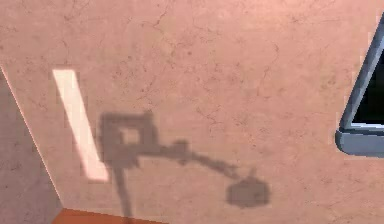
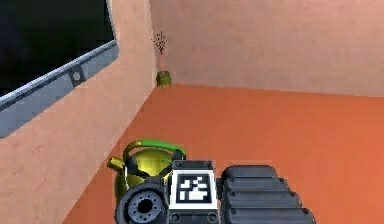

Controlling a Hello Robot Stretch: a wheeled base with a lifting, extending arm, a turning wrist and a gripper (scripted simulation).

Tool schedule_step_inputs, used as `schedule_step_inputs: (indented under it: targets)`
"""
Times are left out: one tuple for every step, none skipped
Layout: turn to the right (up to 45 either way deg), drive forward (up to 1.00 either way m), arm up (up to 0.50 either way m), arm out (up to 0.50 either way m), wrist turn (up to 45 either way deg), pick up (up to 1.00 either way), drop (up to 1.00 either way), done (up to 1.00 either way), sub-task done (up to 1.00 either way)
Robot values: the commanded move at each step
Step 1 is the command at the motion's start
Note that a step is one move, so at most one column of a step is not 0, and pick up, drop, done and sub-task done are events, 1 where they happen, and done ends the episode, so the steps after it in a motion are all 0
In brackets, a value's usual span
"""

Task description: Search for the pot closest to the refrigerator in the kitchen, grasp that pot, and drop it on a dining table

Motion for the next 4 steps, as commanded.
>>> schedule_step_inputs:
  targets:
    - [21.0,0.0,0.0,0.0,0.0,0.0,0.0,0.0,0.0]
    - [-45.0,0.0,0.0,0.0,0.0,0.0,0.0,0.0,0.0]
    - [-45.0,0.0,0.0,0.0,0.0,0.0,0.0,0.0,0.0]
    - [-24.0,0.0,0.0,0.0,0.0,0.0,0.0,0.0,0.0]
